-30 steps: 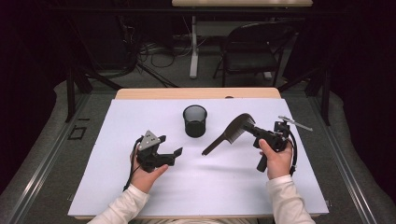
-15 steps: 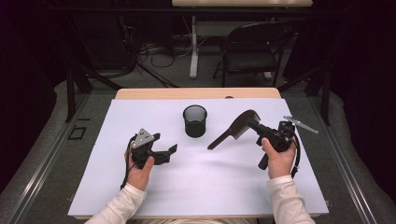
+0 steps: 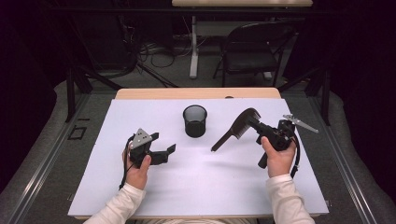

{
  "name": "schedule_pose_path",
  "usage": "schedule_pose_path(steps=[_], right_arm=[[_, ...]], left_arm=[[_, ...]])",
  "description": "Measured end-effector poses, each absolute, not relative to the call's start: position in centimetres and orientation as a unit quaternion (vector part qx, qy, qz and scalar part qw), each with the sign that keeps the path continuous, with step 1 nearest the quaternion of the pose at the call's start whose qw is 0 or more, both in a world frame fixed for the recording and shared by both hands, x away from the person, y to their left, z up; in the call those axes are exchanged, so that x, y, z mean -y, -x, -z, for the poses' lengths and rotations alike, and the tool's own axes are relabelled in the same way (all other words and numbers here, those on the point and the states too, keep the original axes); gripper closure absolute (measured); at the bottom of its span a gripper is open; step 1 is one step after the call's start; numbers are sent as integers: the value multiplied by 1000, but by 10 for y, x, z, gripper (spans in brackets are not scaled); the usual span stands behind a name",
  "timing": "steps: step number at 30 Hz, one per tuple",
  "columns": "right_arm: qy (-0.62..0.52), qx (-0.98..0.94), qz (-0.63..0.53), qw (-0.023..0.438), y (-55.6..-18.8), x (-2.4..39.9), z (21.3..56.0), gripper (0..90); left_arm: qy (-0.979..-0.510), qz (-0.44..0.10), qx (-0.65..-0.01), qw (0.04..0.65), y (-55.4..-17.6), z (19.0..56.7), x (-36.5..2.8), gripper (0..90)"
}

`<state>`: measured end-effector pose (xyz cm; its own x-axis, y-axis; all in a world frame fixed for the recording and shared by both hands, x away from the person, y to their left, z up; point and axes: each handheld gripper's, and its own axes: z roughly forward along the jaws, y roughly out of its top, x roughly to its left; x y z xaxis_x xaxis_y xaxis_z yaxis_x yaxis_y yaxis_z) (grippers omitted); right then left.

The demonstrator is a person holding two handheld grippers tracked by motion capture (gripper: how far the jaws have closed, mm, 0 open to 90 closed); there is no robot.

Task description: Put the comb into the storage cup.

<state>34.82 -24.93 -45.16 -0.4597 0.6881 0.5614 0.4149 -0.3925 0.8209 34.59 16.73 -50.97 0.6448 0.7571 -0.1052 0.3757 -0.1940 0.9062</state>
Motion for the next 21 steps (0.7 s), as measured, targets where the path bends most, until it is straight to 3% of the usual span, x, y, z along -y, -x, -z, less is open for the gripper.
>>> schedule_pose_path(steps=[21], right_arm=[[-507,-562,-640,134,-373,234,435,878]], left_arm=[[-735,-189,-387,524,-349,510,-171,158]])
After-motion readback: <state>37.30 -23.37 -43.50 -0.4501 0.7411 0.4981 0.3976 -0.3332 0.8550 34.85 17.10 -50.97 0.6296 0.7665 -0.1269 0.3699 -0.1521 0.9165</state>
